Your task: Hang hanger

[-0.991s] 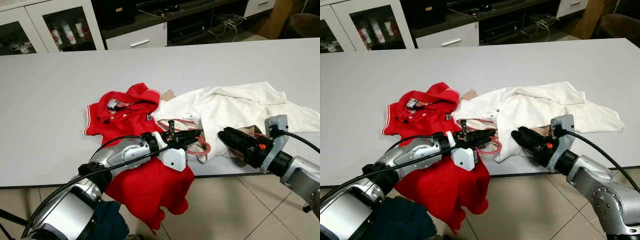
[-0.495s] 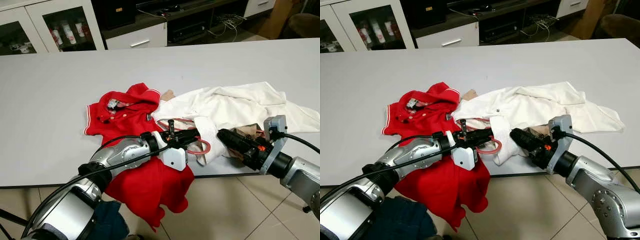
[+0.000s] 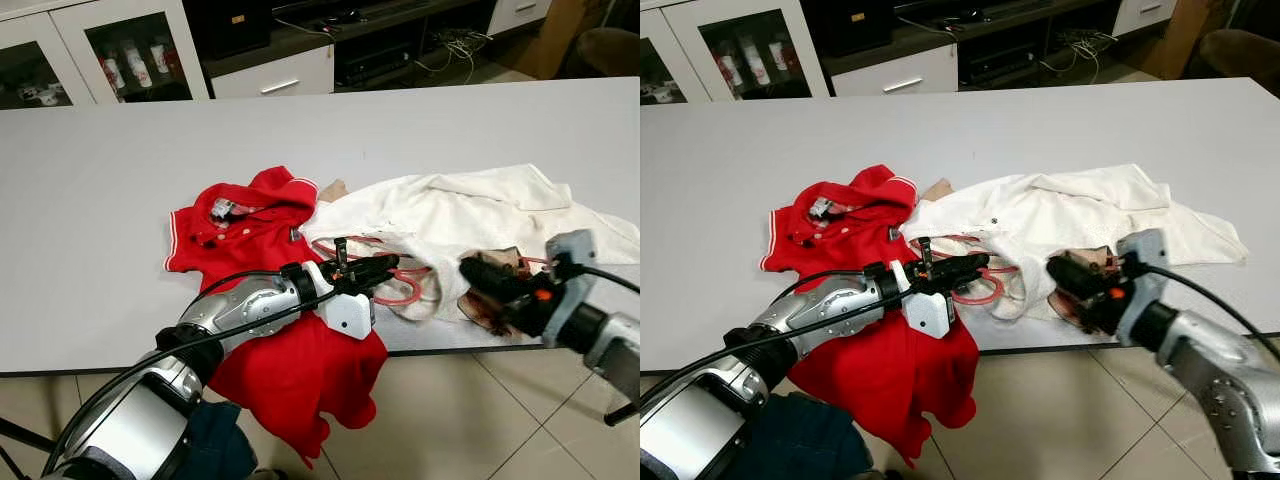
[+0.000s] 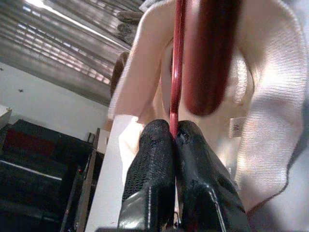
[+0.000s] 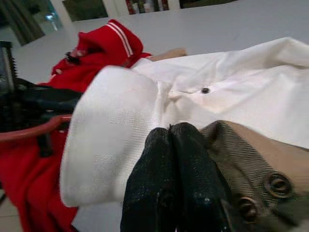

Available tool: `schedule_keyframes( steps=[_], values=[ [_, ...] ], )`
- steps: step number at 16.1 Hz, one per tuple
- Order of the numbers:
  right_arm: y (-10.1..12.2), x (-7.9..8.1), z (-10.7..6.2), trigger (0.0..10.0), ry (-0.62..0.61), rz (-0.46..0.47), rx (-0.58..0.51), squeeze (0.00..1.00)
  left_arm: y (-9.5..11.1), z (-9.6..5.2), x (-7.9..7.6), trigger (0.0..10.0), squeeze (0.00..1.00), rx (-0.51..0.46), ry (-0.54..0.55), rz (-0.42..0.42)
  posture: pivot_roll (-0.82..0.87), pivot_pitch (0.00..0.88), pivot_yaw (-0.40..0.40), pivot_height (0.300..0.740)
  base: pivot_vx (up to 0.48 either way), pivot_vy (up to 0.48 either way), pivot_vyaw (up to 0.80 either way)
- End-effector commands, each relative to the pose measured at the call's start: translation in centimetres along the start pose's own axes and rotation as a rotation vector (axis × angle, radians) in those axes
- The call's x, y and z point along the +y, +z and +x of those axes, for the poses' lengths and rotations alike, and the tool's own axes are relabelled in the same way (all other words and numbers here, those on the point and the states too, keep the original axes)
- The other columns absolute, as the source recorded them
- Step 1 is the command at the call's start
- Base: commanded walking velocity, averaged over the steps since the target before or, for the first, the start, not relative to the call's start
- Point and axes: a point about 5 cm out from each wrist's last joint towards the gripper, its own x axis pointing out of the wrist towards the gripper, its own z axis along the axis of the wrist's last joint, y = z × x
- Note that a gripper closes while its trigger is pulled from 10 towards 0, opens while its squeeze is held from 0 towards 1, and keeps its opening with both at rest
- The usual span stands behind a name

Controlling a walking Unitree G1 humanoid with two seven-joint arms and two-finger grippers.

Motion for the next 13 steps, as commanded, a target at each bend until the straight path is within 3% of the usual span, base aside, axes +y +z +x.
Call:
schedule_keyframes(
  steps=[1, 6, 9, 10, 12, 13],
  values=[
    [-0.2, -0.5, -0.5, 0.0, -0.032, -0.002, 0.006, 0.00, -0.3, -0.1, 0.5, 0.0, 0.00, 0.013, 0.004, 0.023, -0.01, 0.096, 0.059, 0.740, 0.000, 0.000, 0.00],
    [0.4, -3.5, -1.7, 0.0, -0.226, -0.017, -0.022, 0.00, -0.3, -0.2, 0.6, 0.0, 0.00, 0.012, 0.005, 0.026, -0.01, 0.097, 0.060, 0.740, 0.000, 0.000, 0.00],
    [2.3, -2.5, -1.0, 0.4, -0.210, -0.063, -0.112, 0.00, -0.4, -0.2, 0.5, 0.0, 0.00, 0.017, 0.006, 0.025, -0.01, 0.096, 0.058, 0.740, 0.000, 0.000, 0.00],
    [2.3, -1.5, -0.6, 10.0, -0.157, -0.077, -0.121, 0.00, -0.3, -0.2, 0.5, 0.0, 0.00, 0.016, 0.006, 0.024, -0.01, 0.097, 0.057, 0.740, 0.000, 0.000, 0.00],
    [1.8, 0.1, 0.2, 10.0, -0.090, -0.087, -0.126, 0.00, -0.3, -0.2, 0.4, 0.0, 0.00, 0.014, 0.003, 0.023, -0.01, 0.098, 0.058, 0.740, 0.000, 0.000, 0.00],
    [1.6, 0.7, 0.6, 10.0, -0.098, -0.086, -0.142, 0.82, -0.3, -0.2, 0.3, 0.0, 0.00, 0.012, 0.001, 0.023, -0.01, 0.100, 0.060, 0.740, 0.000, 0.000, 0.00]
  ],
)
